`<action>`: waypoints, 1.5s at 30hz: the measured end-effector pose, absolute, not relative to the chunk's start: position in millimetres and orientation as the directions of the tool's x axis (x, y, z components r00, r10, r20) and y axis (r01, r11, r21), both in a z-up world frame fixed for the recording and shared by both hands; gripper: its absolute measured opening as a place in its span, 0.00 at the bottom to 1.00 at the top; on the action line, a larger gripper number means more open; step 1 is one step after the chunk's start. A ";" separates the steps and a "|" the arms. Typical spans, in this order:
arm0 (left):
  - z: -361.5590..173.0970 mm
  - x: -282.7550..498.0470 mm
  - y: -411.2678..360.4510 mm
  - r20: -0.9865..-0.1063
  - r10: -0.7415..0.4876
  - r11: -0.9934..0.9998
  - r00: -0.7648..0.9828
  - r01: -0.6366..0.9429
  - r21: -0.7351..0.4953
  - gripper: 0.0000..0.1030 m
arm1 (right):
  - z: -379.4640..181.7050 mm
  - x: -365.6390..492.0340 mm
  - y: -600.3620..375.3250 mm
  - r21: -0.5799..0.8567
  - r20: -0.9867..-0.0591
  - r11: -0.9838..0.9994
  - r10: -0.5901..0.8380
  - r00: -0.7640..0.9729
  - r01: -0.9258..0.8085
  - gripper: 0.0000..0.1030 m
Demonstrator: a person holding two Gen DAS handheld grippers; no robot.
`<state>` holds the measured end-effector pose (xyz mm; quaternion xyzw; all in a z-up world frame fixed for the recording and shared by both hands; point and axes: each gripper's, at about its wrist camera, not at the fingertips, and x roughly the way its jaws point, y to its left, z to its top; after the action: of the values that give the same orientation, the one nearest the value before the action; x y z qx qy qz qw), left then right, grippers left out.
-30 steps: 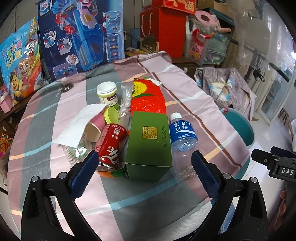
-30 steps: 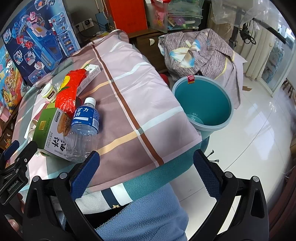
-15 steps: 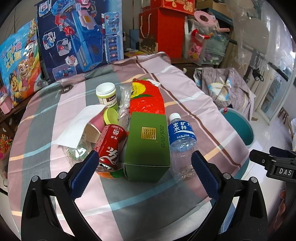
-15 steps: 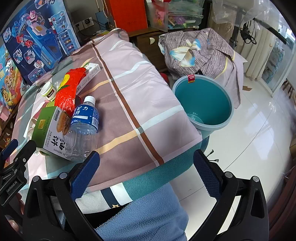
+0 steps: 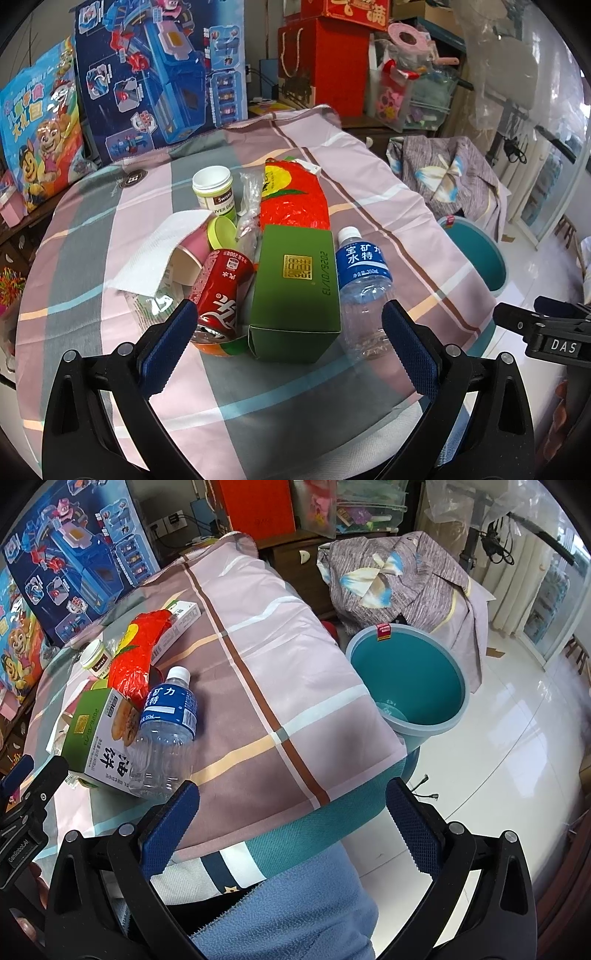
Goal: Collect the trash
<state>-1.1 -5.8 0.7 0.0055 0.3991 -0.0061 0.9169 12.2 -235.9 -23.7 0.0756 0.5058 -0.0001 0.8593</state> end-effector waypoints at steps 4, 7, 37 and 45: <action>1.7 -1.7 -2.9 -0.734 -0.008 1.000 0.679 0.014 0.002 0.96 | -23.5 13.2 -236.2 0.130 -0.871 0.989 0.078 0.485 0.075 0.94; 5.6 6.6 11.2 -0.750 -0.045 0.999 0.660 0.034 -0.030 0.96 | -23.6 13.9 -236.4 0.130 -0.872 0.989 0.078 0.484 0.075 0.94; -14.2 61.7 19.6 -0.859 -0.113 0.987 0.500 0.157 -0.039 0.59 | -44.7 73.9 -217.2 0.225 -0.905 0.974 0.217 0.365 -0.021 0.94; 25.7 51.6 62.3 -0.791 -0.174 0.985 0.587 0.116 -0.130 0.59 | -60.9 121.7 -159.3 0.271 -0.918 0.955 0.293 0.267 -0.117 0.94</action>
<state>51.6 62.3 25.7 -0.0324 0.4473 -0.0814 0.8901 121.7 -159.3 -60.9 0.0747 0.5916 0.1294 0.7923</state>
